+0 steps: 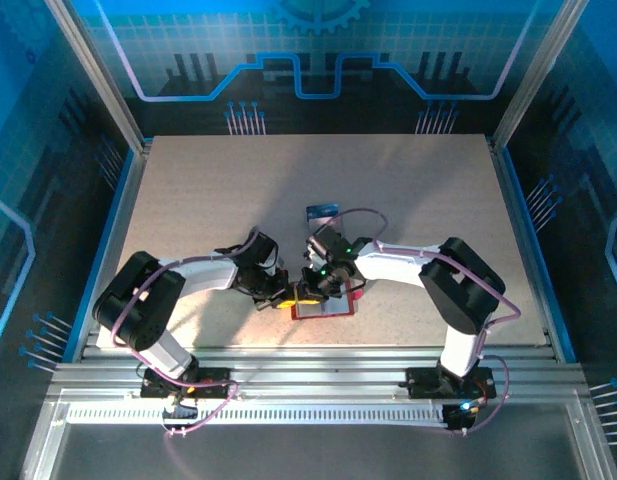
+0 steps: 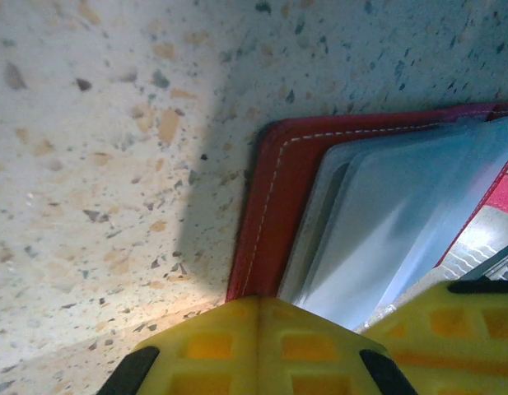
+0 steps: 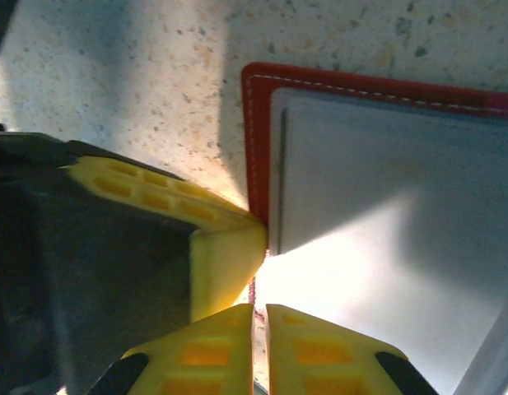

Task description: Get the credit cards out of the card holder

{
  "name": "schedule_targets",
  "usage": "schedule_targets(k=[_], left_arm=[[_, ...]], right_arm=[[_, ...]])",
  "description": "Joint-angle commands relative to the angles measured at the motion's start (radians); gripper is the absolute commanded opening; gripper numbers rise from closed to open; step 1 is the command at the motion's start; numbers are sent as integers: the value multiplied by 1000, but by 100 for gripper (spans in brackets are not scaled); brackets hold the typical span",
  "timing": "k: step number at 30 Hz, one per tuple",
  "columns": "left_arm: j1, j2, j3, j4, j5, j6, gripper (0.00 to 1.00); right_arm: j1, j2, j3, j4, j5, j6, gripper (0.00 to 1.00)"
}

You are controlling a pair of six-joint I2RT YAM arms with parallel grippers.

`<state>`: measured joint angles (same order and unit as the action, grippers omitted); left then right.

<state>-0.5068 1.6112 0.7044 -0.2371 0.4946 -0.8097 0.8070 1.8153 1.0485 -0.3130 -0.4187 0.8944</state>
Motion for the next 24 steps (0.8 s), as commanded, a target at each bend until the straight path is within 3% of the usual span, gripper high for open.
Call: schedule_targets(k=[1, 9, 24], left_arm=[[-1, 19, -14, -44, 5, 24, 0], [-2, 31, 6, -104, -24, 49, 0], [0, 43, 9, -109, -26, 55, 0]], right_arm=[[11, 31, 11, -13, 20, -1, 11], [13, 64, 23, -51, 51, -18, 14], [52, 50, 136, -331, 253, -97, 32]])
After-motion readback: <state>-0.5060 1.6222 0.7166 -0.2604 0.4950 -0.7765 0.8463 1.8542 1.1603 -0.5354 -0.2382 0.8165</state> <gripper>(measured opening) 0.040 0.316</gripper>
